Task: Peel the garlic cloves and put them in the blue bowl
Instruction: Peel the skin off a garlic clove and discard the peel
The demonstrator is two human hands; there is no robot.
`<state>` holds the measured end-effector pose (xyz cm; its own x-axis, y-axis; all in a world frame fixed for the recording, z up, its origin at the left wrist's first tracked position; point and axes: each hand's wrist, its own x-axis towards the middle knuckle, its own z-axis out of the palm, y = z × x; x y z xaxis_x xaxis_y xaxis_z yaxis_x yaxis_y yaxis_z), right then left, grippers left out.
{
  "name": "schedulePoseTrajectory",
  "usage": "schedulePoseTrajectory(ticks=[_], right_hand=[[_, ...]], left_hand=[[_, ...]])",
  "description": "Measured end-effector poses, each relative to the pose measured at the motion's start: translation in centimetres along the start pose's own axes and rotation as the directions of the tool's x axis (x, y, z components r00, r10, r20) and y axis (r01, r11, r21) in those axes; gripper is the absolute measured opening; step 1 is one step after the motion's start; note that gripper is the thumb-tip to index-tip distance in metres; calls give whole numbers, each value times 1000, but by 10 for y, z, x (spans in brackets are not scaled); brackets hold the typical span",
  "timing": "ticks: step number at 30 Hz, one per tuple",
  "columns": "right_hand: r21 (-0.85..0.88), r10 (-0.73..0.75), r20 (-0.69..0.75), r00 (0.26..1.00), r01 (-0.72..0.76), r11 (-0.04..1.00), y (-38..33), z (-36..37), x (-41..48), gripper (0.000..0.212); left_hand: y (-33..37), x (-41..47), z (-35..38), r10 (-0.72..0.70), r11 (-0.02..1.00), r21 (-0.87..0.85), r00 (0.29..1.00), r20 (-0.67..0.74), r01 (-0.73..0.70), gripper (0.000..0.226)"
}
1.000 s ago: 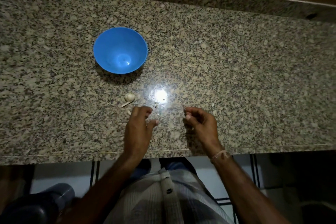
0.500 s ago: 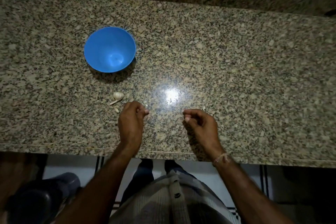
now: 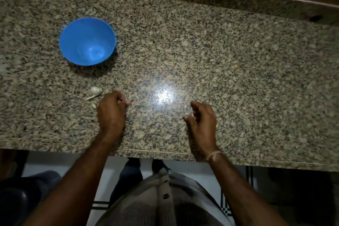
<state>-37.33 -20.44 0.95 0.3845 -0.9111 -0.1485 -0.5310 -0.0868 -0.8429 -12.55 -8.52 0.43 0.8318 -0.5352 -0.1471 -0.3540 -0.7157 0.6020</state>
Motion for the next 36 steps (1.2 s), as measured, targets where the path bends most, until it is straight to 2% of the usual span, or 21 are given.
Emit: schedulePoseTrajectory(ticks=[2, 8, 13, 16, 19, 21, 23, 26, 29, 32, 36], right_hand=[[-46, -63, 14, 998, 63, 997, 1, 6, 3, 39], [-178, -219, -9, 976, 214, 960, 5, 16, 15, 8], [-335, -310, 45, 950, 307, 891, 1, 18, 32, 24], [-268, -200, 65, 978, 210, 940, -13, 25, 32, 25], [19, 40, 206, 978, -45, 999, -39, 48, 16, 17], [184, 111, 380, 918, -192, 964, -62, 74, 1, 16], [313, 102, 542, 834, -313, 897, -89, 104, -20, 14], [348, 34, 706, 708, -388, 854, -128, 154, -55, 13], [282, -19, 789, 614, -335, 899, -155, 213, -96, 18], [211, -57, 849, 526, -237, 948, -179, 276, -154, 13], [162, -83, 904, 419, -157, 974, -203, 352, -249, 7]], left_hand=[[-1, 1, 0, 14, 1000, 17, 1000, 4, -14, 17], [-1, 2, -2, 49, 997, 57, 999, 12, -50, 17], [0, -2, -7, 52, 999, 7, 998, 38, -52, 15], [1, -15, -13, 29, 996, -87, 999, 38, -26, 16], [-1, -32, -27, -27, 972, -231, 1000, 16, 30, 19], [-7, -43, -43, -114, 943, -315, 994, 4, 109, 17], [-23, -52, -63, -212, 903, -384, 977, -12, 191, 15], [-67, -71, -100, -325, 856, -446, 943, -74, 260, 14], [-128, -103, -141, -446, 791, -527, 883, -148, 311, 11], [-205, -147, -180, -577, 715, -587, 795, -189, 379, 9], [-309, -215, -232, -670, 635, -670, 706, -231, 384, 15]])
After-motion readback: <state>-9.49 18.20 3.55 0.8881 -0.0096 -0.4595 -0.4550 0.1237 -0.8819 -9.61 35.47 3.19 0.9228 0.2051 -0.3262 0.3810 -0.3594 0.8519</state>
